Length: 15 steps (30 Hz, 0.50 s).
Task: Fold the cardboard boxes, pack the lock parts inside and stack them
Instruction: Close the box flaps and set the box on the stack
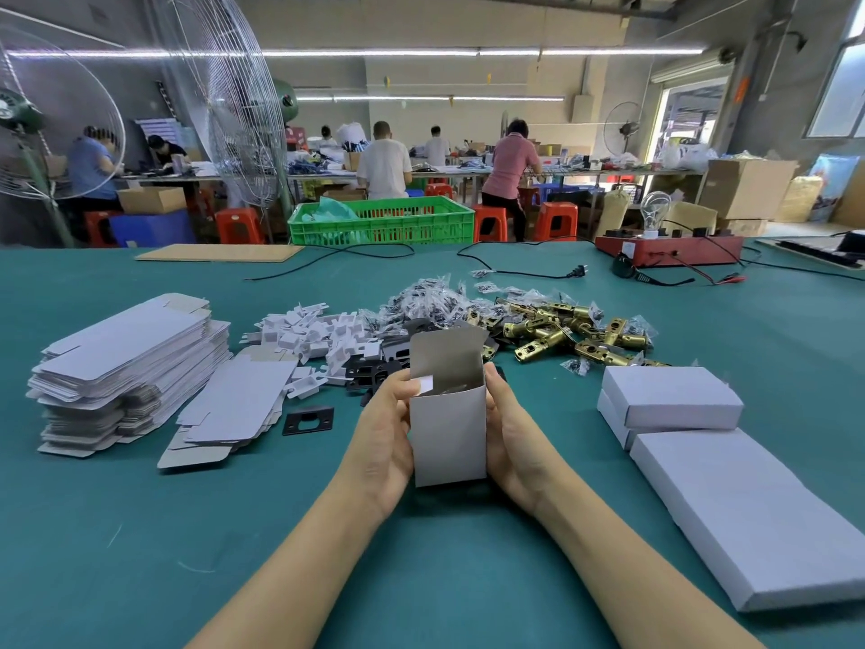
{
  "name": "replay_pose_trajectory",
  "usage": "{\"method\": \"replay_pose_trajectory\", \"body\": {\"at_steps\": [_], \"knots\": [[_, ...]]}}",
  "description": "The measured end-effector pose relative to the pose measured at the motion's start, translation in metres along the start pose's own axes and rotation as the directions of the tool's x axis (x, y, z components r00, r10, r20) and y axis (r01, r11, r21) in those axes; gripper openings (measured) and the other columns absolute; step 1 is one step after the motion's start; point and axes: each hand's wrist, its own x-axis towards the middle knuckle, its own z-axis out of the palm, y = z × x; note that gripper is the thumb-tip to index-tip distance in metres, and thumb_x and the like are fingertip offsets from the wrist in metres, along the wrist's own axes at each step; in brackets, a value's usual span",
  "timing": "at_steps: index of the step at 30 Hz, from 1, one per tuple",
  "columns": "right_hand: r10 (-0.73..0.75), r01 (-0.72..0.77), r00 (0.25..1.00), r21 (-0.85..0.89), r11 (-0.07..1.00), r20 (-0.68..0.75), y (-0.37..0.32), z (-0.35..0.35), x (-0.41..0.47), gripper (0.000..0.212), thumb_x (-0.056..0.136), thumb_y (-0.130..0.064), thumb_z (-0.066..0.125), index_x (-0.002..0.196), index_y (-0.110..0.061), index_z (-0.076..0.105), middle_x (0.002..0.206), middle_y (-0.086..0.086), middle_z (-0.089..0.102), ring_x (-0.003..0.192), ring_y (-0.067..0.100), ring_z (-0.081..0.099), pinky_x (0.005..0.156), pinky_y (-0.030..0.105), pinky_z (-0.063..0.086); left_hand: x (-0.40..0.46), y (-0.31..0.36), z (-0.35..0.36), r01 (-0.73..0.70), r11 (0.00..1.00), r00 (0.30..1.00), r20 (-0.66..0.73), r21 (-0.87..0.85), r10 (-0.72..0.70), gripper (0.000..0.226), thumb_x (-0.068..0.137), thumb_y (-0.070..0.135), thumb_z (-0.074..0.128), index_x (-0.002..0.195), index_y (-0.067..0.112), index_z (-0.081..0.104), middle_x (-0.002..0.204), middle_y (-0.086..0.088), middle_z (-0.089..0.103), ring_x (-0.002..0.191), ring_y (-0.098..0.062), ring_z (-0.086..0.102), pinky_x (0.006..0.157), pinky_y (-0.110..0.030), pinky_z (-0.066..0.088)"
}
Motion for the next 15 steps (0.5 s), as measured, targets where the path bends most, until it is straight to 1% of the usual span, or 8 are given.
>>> {"method": "replay_pose_trajectory", "body": {"at_steps": [2,3,6,8,9,11,13,15], "knots": [[0.003,-0.003,1.0,-0.001,1.0,-0.008,-0.0005,0.0012,-0.0002,0.061,0.085,-0.06,0.047,0.124,-0.016,0.064,0.118,0.011,0.068,0.108,0.025,0.065,0.1,0.045,0.047,0.001,0.0011,0.0004,-0.038,0.999,0.999,-0.018,-0.017,0.038,0.031,0.088,0.012,0.049,0.109,0.019,0.07,0.123,-0.016,0.067,0.11,-0.032,0.056,0.094,-0.048,0.045],[0.002,-0.001,1.0,0.004,1.0,-0.013,-0.0007,0.0022,-0.0001,0.061,0.086,-0.059,0.048,0.124,-0.015,0.064,0.118,0.012,0.068,0.107,0.026,0.064,0.101,0.047,0.046,0.0018,0.0019,0.001,-0.05,0.998,0.998,-0.024,-0.024,0.05,0.032,0.088,0.009,0.047,0.107,0.019,0.07,0.122,-0.016,0.068,0.108,-0.03,0.056,0.094,-0.047,0.044],[-0.003,0.005,0.999,0.042,0.999,-0.042,-0.0021,0.0045,-0.0003,0.063,0.081,-0.057,0.054,0.123,-0.011,0.064,0.118,0.016,0.067,0.102,0.028,0.064,0.101,0.051,0.044,0.0043,0.0031,0.0036,-0.085,0.996,0.996,-0.037,-0.014,0.084,0.038,0.086,0.002,0.043,0.113,0.016,0.068,0.121,-0.016,0.068,0.106,-0.03,0.058,0.104,-0.054,0.041],[-0.006,0.01,0.998,0.063,0.998,-0.062,-0.0026,0.0055,-0.0004,0.061,0.077,-0.054,0.059,0.119,-0.01,0.065,0.116,0.018,0.068,0.097,0.029,0.064,0.096,0.05,0.047,0.0031,0.0036,0.0066,-0.105,0.994,0.994,-0.029,0.014,0.106,0.041,0.087,0.001,0.043,0.118,0.013,0.065,0.12,-0.016,0.069,0.105,-0.03,0.059,0.105,-0.054,0.041],[-0.009,0.014,0.998,0.072,0.997,-0.07,-0.0027,0.0055,-0.0002,0.058,0.077,-0.05,0.061,0.117,-0.01,0.066,0.114,0.019,0.069,0.094,0.029,0.064,0.092,0.048,0.048,0.0033,0.0033,0.0064,-0.115,0.993,0.993,-0.022,0.021,0.115,0.041,0.087,0.001,0.043,0.119,0.014,0.065,0.119,-0.015,0.069,0.104,-0.029,0.061,0.102,-0.053,0.044],[-0.039,0.043,0.997,0.06,0.997,-0.071,-0.0027,0.0064,0.0006,0.043,0.081,-0.04,0.061,0.113,-0.013,0.068,0.111,0.019,0.07,0.088,0.027,0.065,0.081,0.042,0.051,0.004,0.0025,0.0045,-0.133,0.991,0.991,-0.009,0.021,0.133,0.039,0.087,0.001,0.043,0.111,0.018,0.07,0.114,-0.012,0.072,0.098,-0.025,0.065,0.091,-0.044,0.051],[-0.101,0.105,0.991,0.045,0.993,-0.091,-0.0041,0.0078,0.0022,0.029,0.079,-0.033,0.058,0.102,-0.021,0.072,0.108,0.016,0.071,0.085,0.023,0.066,0.072,0.037,0.053,0.0043,0.0024,0.0052,-0.147,0.989,0.989,0.014,0.004,0.147,0.041,0.085,-0.001,0.043,0.101,0.021,0.073,0.109,-0.01,0.073,0.091,-0.021,0.067,0.083,-0.037,0.052],[-0.196,0.198,0.972,0.009,0.98,-0.13,-0.0063,0.0103,0.0041,0.028,0.075,-0.027,0.055,0.099,-0.026,0.071,0.111,0.013,0.07,0.088,0.023,0.065,0.074,0.039,0.051,0.0044,0.0017,0.0067,-0.153,0.988,0.988,0.017,-0.002,0.153,0.043,0.085,-0.003,0.042,0.093,0.023,0.076,0.105,-0.009,0.074,0.086,-0.018,0.068,0.079,-0.035,0.053]]}}
